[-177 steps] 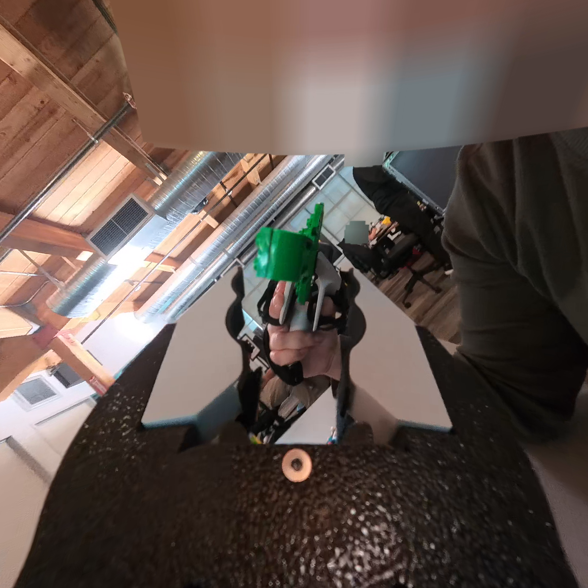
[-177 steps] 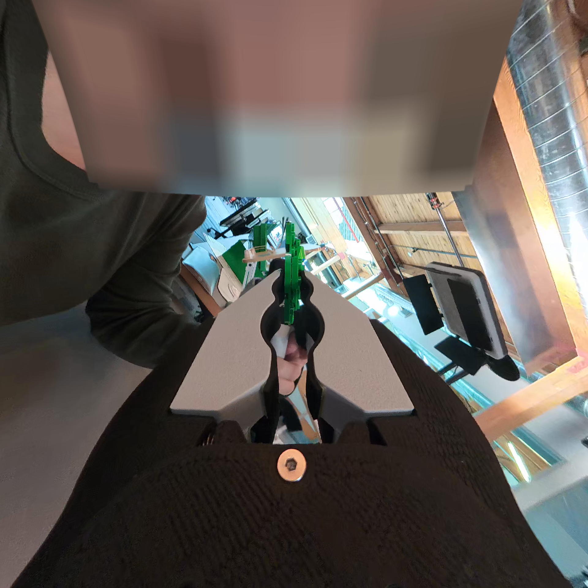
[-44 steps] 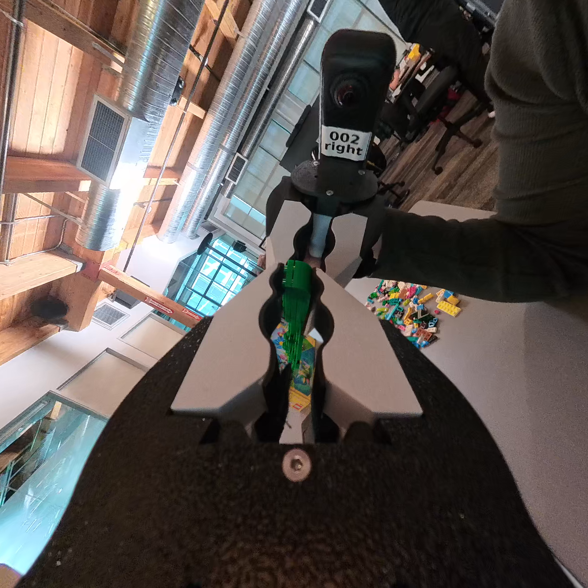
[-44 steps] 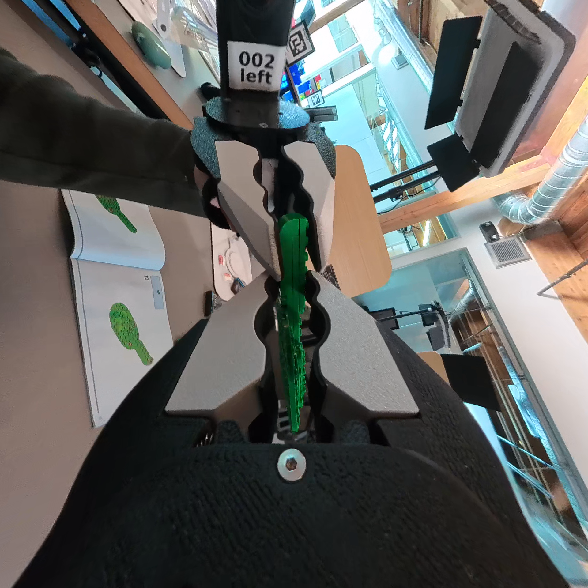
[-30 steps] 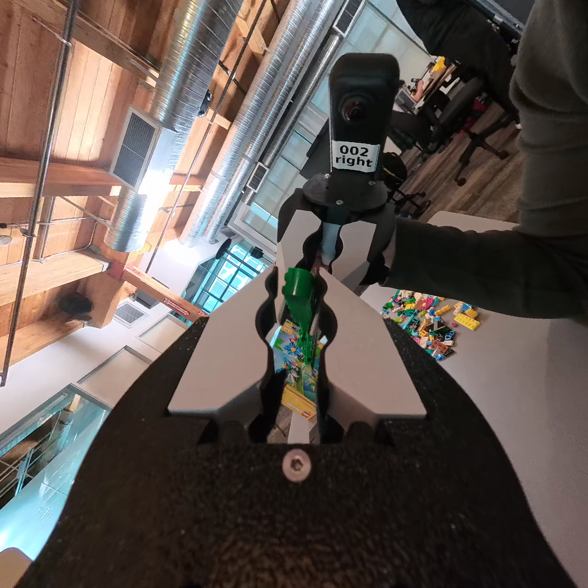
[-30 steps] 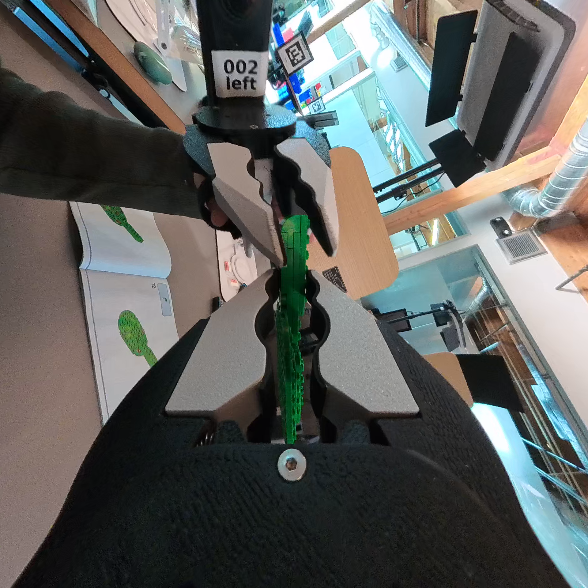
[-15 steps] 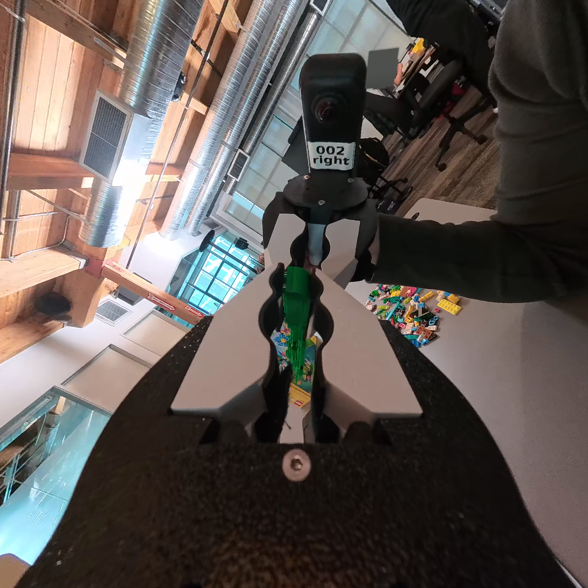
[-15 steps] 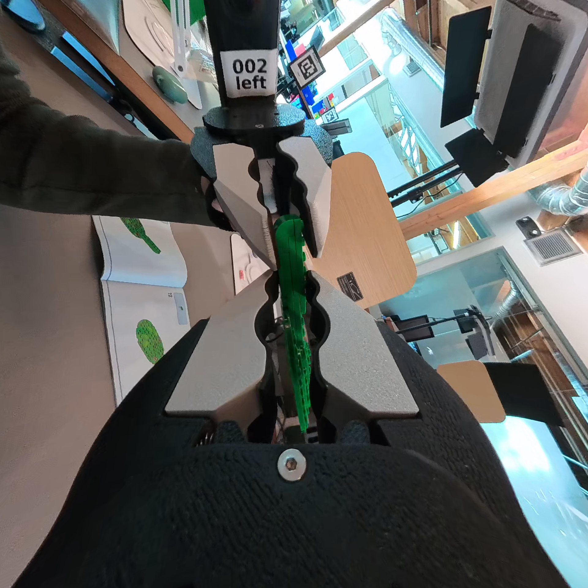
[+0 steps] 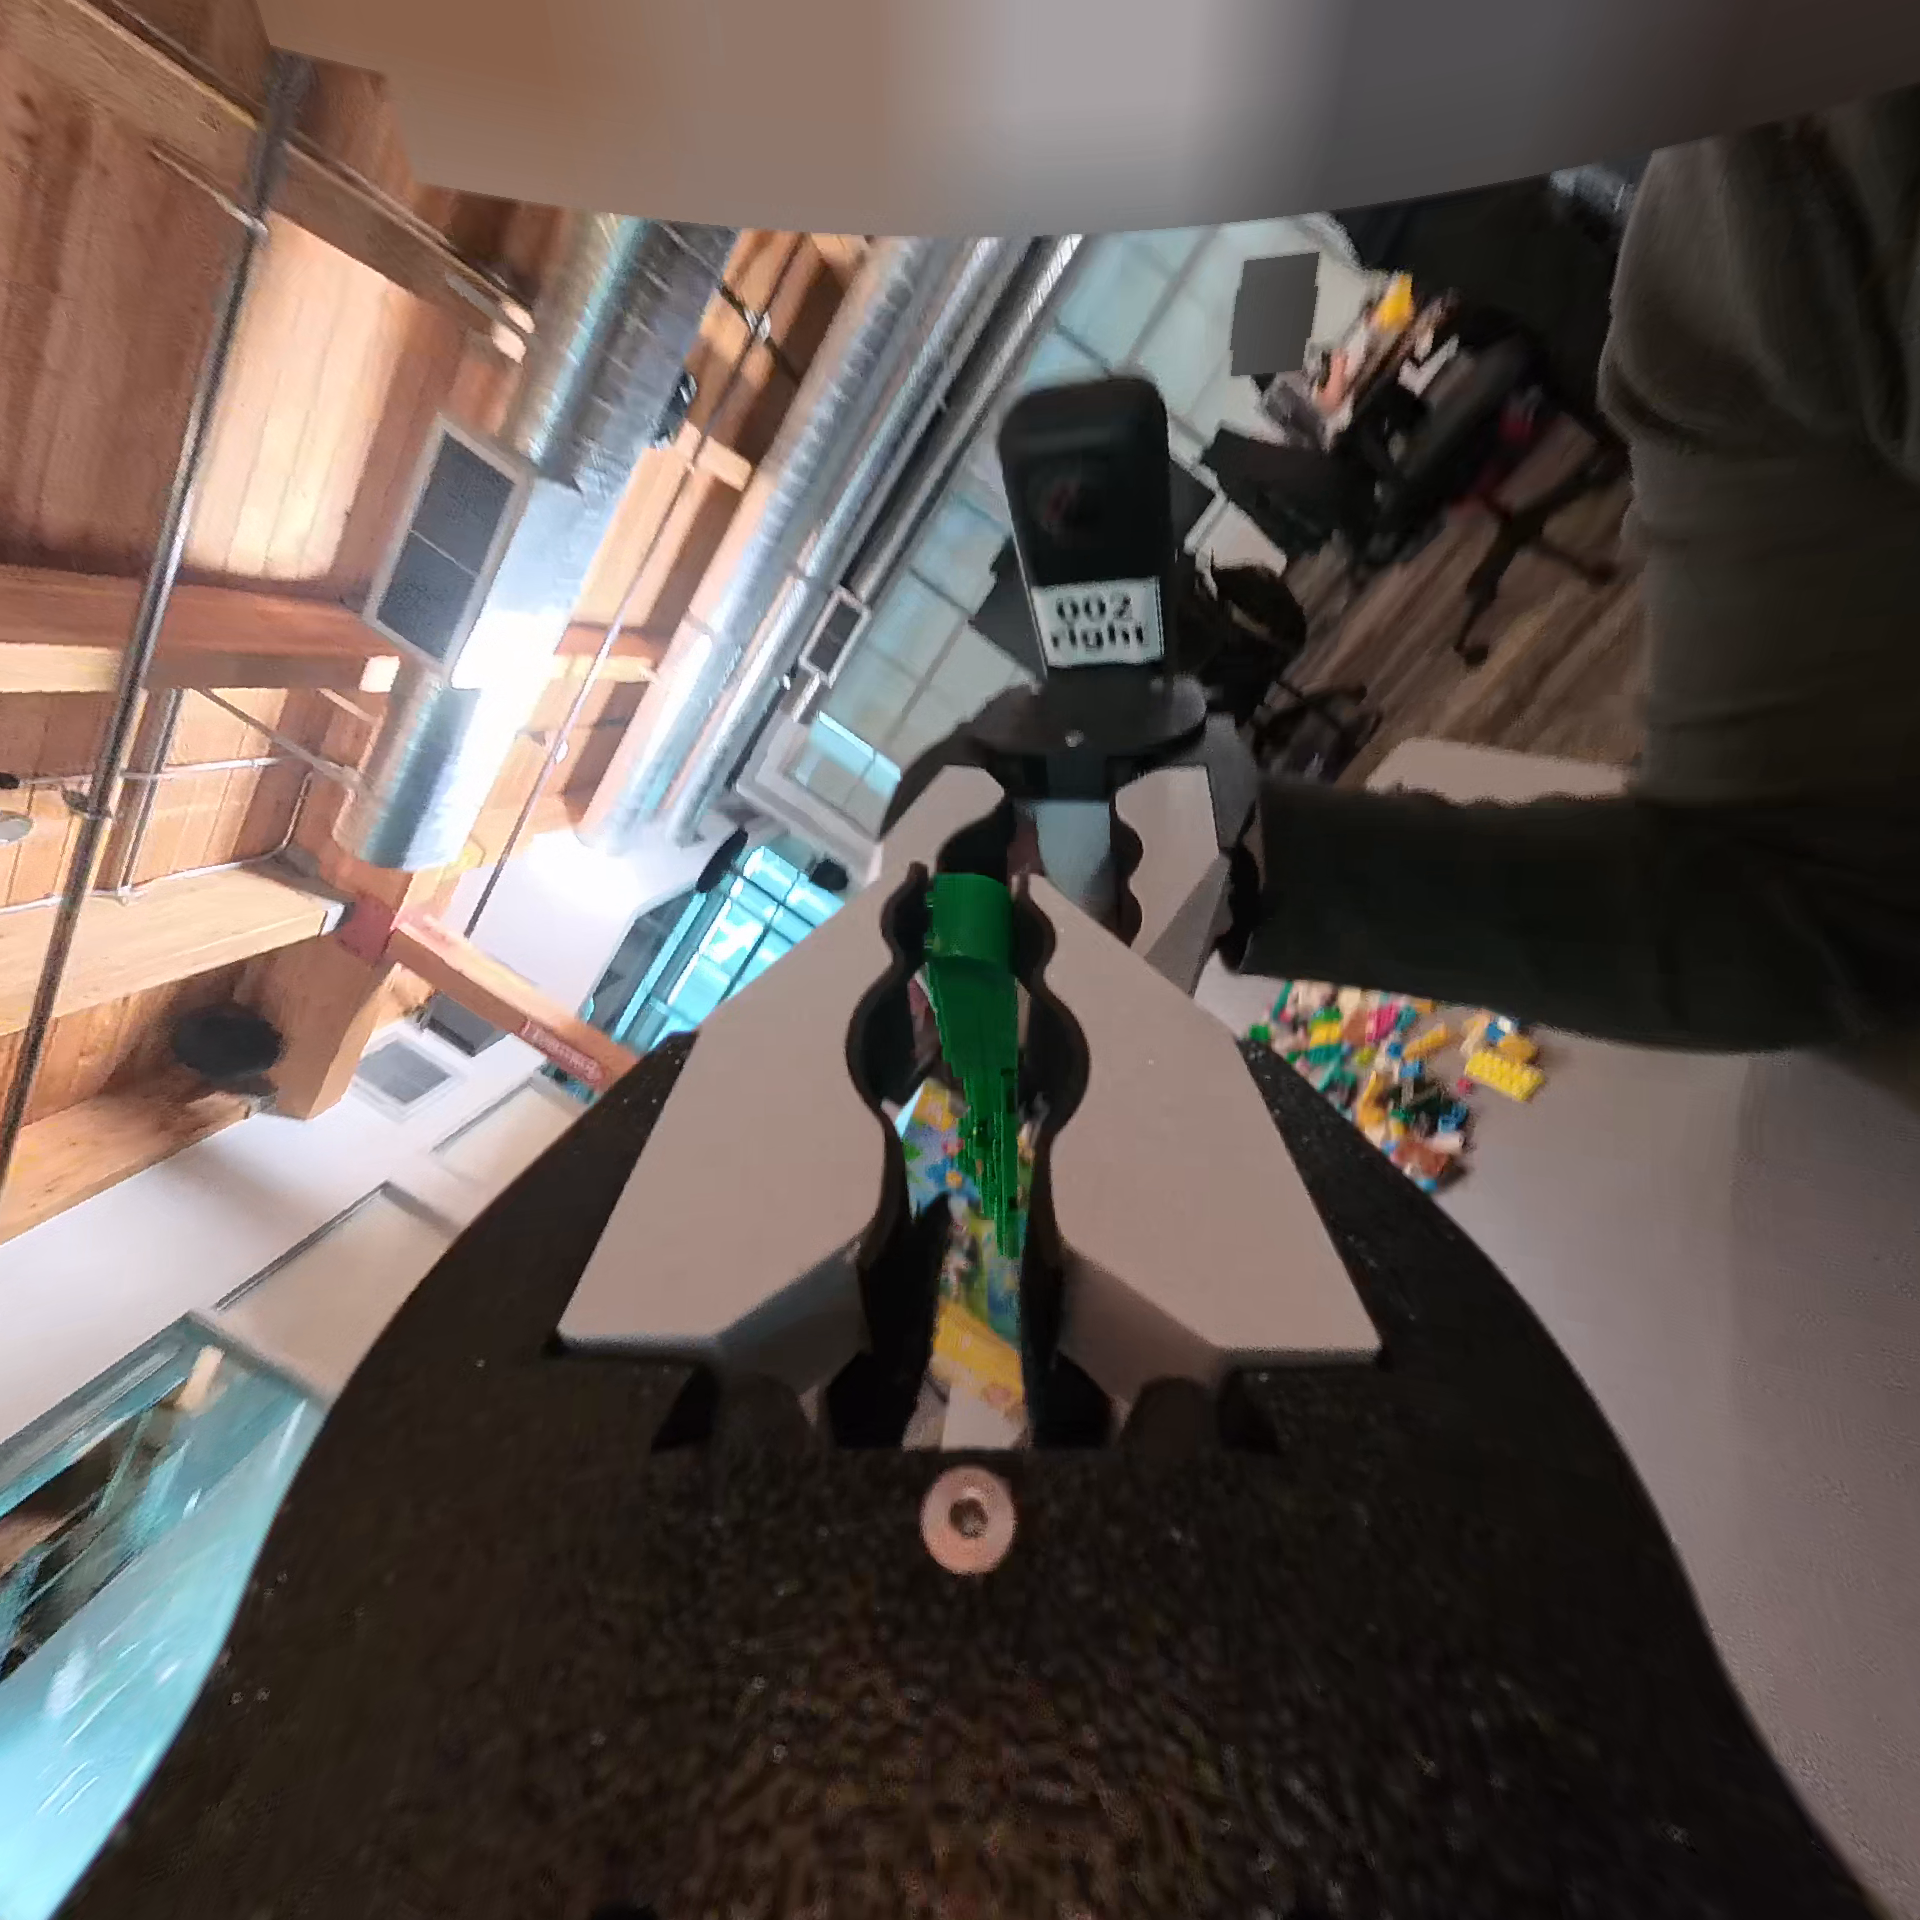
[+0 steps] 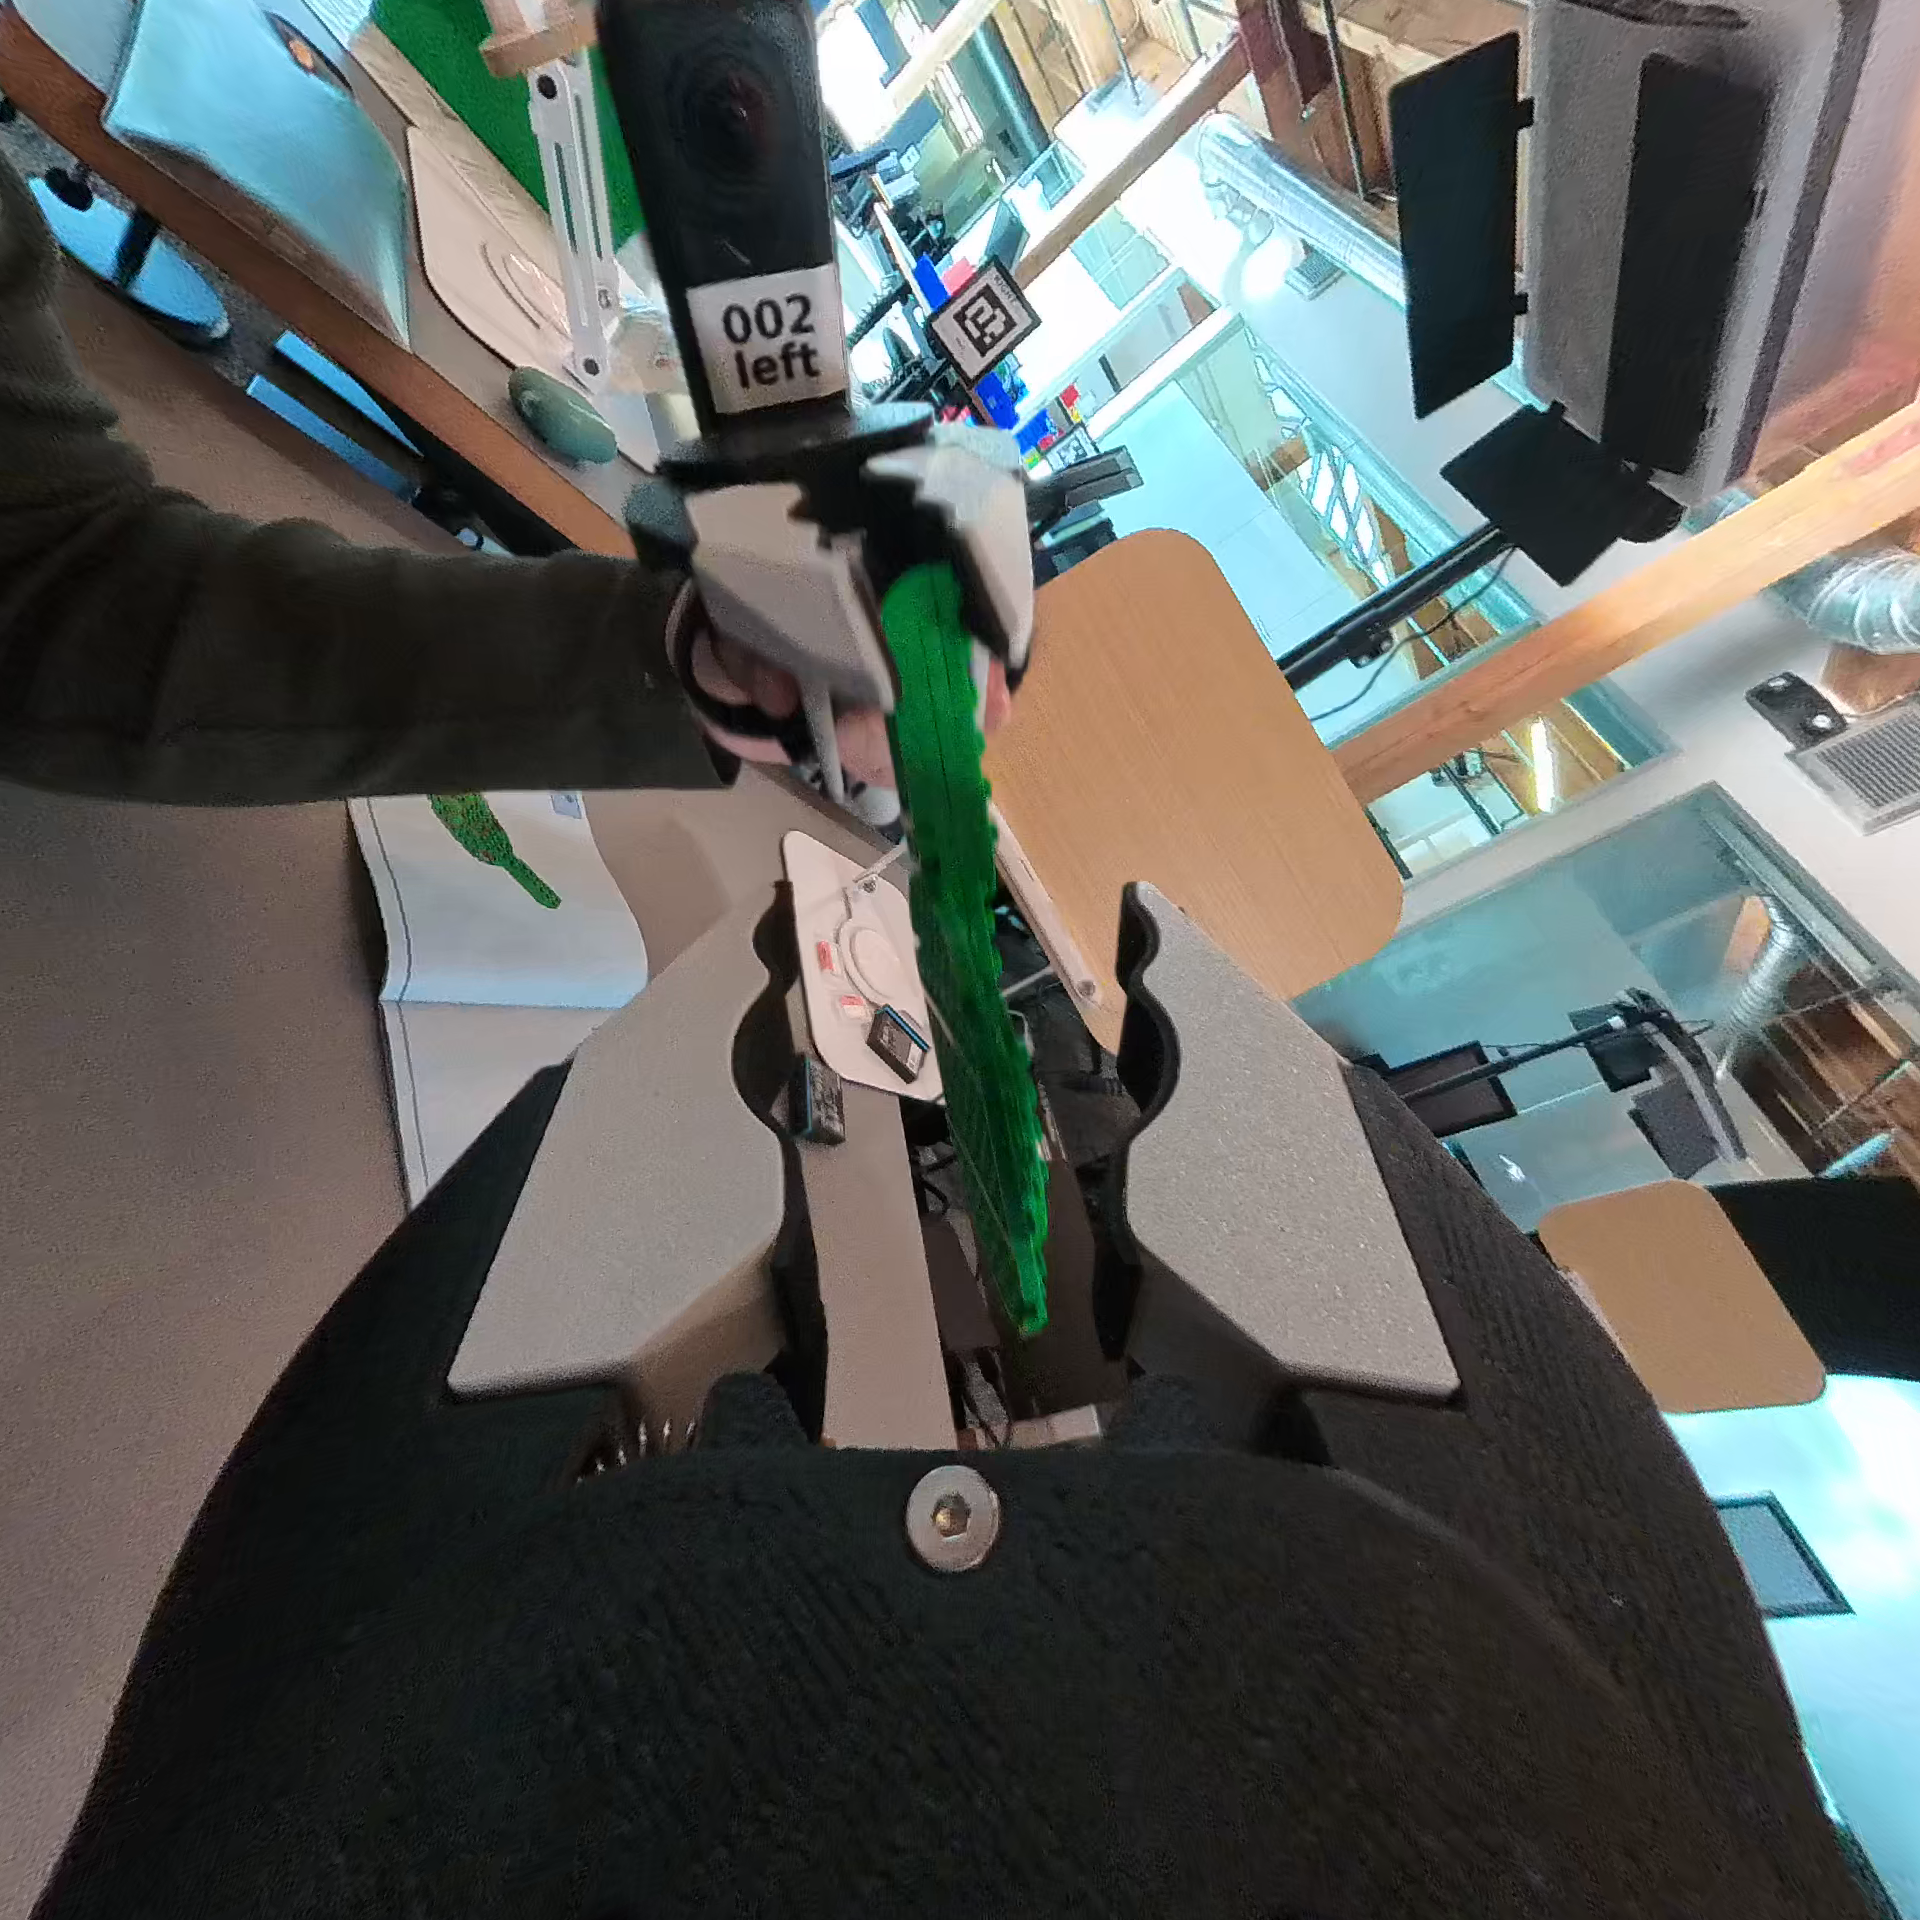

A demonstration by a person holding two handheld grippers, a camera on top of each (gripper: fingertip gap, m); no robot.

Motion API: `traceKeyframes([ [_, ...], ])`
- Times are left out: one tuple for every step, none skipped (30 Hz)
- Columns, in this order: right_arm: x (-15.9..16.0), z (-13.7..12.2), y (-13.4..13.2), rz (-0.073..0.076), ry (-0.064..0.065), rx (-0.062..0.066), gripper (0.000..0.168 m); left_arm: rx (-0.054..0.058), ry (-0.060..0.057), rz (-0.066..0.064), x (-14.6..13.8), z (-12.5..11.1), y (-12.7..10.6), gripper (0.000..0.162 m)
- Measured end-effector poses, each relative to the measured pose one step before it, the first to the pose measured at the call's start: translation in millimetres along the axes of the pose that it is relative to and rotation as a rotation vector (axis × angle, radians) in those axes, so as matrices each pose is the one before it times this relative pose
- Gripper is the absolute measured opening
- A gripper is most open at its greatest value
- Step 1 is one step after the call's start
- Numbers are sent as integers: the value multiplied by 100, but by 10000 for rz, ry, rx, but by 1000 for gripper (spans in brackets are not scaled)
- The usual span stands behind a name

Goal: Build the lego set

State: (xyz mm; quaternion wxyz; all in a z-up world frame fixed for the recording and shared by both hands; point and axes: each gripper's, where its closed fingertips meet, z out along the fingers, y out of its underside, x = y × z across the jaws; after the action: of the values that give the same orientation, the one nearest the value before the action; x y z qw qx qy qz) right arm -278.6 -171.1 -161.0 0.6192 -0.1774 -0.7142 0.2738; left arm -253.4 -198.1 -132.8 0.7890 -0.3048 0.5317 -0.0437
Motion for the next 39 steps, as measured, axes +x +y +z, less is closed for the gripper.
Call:
traceKeyframes([
  [62,-277,296,-28,8,-106,60,450,-47,-223,-247,-412,-637,13],
  [22,-237,426,-43,-7,-202,56,422,-27,-208,-204,-365,-605,13],
  [49,-180,395,-98,32,-184,50,346,-13,-163,-140,-299,-504,13],
  [167,-150,226,-124,124,-98,45,232,-5,-108,-103,-217,-324,13],
  [133,-137,20,-113,99,5,38,142,5,-63,-47,-142,-171,13],
  [68,-134,-199,-86,63,125,30,90,7,-37,-22,-87,-102,13],
  [-4,-118,-313,-49,11,181,25,62,2,-29,-12,-71,-53,13],
  [-30,-120,-325,-62,-2,154,19,71,13,-20,5,-47,-68,13],
  [-22,-107,-261,-124,28,111,13,94,6,-35,0,-62,-94,13],
  [-17,-67,-228,-115,36,77,13,133,-51,-36,-71,-74,-169,13],
  [-2,-46,-215,-76,37,54,14,98,-153,-8,-208,-80,-125,14],
  [112,-35,-194,-72,104,47,14,56,-207,14,-278,-77,-78,15],
  [143,-49,-161,-92,131,24,14,27,-225,24,-303,-70,-31,15],
  [96,-47,-148,-120,101,10,13,15,-268,16,-363,-54,-25,17],
  [75,-57,-238,-157,98,61,12,-45,-242,30,-313,-17,91,21],
  [72,-51,-278,-171,107,82,12,-199,-105,22,-128,76,344,30],
  [36,-34,-276,-138,81,58,12,-353,7,0,52,178,578,41],
  [9,-25,-259,-171,72,37,12,-369,102,-9,207,244,621,47],
  [20,-6,-248,-213,90,37,11,-282,151,30,339,290,519,49],
  [10,-1,-248,-197,81,32,11,-194,138,50,345,334,396,50],
  [-67,12,-254,-191,32,38,11,-161,129,76,345,340,348,49],
  [-67,12,-314,-223,40,84,11,-165,66,123,284,343,366,48],
  [-104,16,-350,-236,26,126,11,-186,54,165,261,325,363,44],
  [-131,15,-328,-159,-20,107,11,-142,44,160,241,287,262,39],
  [-61,16,-183,-79,-7,27,11,-33,109,157,311,212,50,38],
  [6,-48,-126,-83,29,21,11,61,131,130,306,93,-145,34],
  [4,-101,-123,-48,11,42,11,46,67,114,146,31,-148,32],
  [136,-74,-69,27,81,33,11,12,40,134,97,18,-105,28],
  [228,-79,-53,71,140,54,11,38,-33,149,-17,10,-156,21],
  [196,-106,-115,176,73,93,13,72,-22,112,-36,12,-182,18],
  [94,-193,-151,232,-36,133,15,113,19,-23,-34,-74,-222,9],
  [-61,-194,-167,180,-121,142,18,80,47,-34,-22,-33,-140,9],
  [58,-158,-30,88,-14,54,20,66,4,-4,-28,-21,-111,9],
  [174,-131,158,3,83,-82,23,50,17,62,27,-6,-90,9],
  [158,-136,348,-21,76,-189,26,4,22,40,22,1,-21,9],
  [72,-157,437,32,-1,-224,26,-3,41,6,52,-7,-17,9],
  [-28,-187,336,77,-73,-136,26,24,42,-12,41,-28,-36,9],
  [-129,-203,126,70,-133,13,20,56,55,-44,47,-28,-98,9],
  [-136,-202,-89,15,-117,137,12,67,66,-69,57,-41,-103,9],
])
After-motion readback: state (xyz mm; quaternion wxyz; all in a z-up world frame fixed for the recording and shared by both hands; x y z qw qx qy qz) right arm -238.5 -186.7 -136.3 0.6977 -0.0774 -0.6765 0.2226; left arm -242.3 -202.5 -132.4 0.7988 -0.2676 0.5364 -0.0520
